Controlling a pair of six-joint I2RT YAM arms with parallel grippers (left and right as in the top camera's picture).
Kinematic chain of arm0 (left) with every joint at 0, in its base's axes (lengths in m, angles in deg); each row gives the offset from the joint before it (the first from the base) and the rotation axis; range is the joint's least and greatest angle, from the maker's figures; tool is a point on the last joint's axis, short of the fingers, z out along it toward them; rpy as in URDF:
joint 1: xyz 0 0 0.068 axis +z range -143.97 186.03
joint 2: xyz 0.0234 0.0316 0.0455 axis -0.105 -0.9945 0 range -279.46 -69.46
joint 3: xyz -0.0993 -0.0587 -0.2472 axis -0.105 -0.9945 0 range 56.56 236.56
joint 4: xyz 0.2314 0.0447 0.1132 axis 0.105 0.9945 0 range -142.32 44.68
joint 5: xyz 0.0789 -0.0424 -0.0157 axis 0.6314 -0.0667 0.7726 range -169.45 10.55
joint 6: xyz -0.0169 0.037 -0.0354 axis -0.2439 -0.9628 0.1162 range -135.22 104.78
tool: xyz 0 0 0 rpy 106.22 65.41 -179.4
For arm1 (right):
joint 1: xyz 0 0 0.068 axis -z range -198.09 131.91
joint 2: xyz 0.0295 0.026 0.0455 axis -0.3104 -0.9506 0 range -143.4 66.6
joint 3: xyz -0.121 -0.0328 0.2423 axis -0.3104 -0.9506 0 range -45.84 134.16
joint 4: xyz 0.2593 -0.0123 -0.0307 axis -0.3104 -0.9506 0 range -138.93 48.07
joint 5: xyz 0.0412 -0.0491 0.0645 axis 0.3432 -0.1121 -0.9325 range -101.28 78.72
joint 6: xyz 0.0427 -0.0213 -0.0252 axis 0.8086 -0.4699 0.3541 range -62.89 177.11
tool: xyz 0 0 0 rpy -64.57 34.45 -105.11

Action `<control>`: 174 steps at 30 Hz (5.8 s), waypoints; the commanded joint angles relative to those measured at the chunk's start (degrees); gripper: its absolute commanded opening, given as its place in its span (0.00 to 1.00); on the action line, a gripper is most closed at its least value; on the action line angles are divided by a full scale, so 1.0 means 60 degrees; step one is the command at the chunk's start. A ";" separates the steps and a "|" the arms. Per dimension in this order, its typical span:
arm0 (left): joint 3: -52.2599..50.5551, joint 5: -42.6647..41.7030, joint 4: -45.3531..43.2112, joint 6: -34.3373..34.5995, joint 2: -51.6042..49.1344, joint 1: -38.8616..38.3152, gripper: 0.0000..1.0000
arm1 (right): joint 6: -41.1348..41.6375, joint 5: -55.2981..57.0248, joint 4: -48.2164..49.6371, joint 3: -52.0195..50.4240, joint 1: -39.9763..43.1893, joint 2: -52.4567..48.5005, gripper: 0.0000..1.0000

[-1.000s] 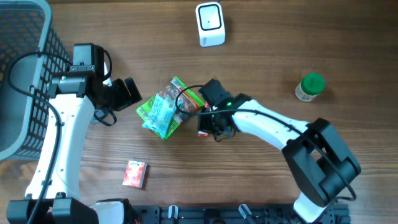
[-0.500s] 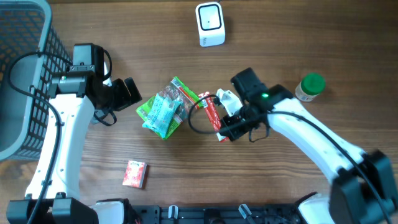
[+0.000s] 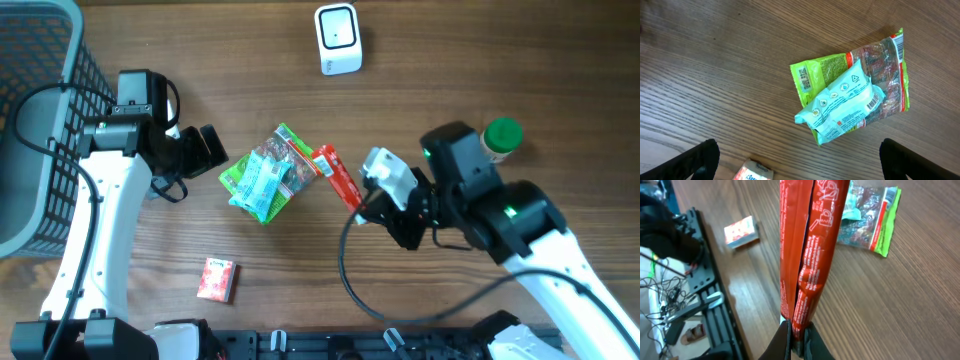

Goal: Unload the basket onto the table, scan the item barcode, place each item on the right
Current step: 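Lift the red tube packet upright with the right gripper, then swing the red tube up in front of the scanner window, then lower the red tube and set it down right of center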

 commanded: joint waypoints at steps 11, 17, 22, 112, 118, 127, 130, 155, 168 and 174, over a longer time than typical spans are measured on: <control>-0.0007 -0.0076 0.0000 -0.0117 -0.0011 0.0033 1.00 | 0.0091 -0.0288 0.0051 0.0295 0.0015 0.0331 0.04; -0.0007 -0.0080 0.0000 -0.0117 -0.0011 0.0033 1.00 | 0.0415 -0.0178 0.0222 0.0295 0.0015 0.0339 0.04; -0.0007 -0.0080 0.0000 -0.0117 -0.0011 0.0033 1.00 | 0.0586 0.0066 0.0291 0.0295 0.0015 0.0339 0.05; -0.0007 -0.0080 0.0000 -0.0117 -0.0011 0.0033 1.00 | -0.4025 1.6859 0.5501 0.9584 -0.1311 -1.2123 0.04; -0.0007 -0.0076 0.0000 -0.0117 -0.0011 0.0033 1.00 | -0.5297 1.7019 0.5727 0.9581 -0.0856 -1.3067 0.04; -0.0007 -0.0076 0.0000 -0.0117 -0.0011 0.0033 1.00 | -0.5872 1.6229 0.5271 0.9537 -0.0681 -1.3562 0.04; -0.0007 -0.0080 0.0000 -0.0117 -0.0011 0.0033 1.00 | -0.5923 1.6130 0.5257 0.9541 -0.0685 -1.3562 0.04; -0.0007 -0.0080 0.0000 -0.0117 -0.0011 0.0033 1.00 | -0.1752 1.4214 0.2167 0.9541 -0.0670 -1.0411 0.04; -0.0007 -0.0080 0.0000 -0.0117 -0.0011 0.0033 1.00 | 0.3909 0.6349 -0.5523 0.9016 0.0393 -0.8969 0.04; -0.0007 -0.0076 0.0000 -0.0117 -0.0011 0.0033 1.00 | 0.4222 0.6390 -0.5129 0.6998 0.1166 -0.8969 0.04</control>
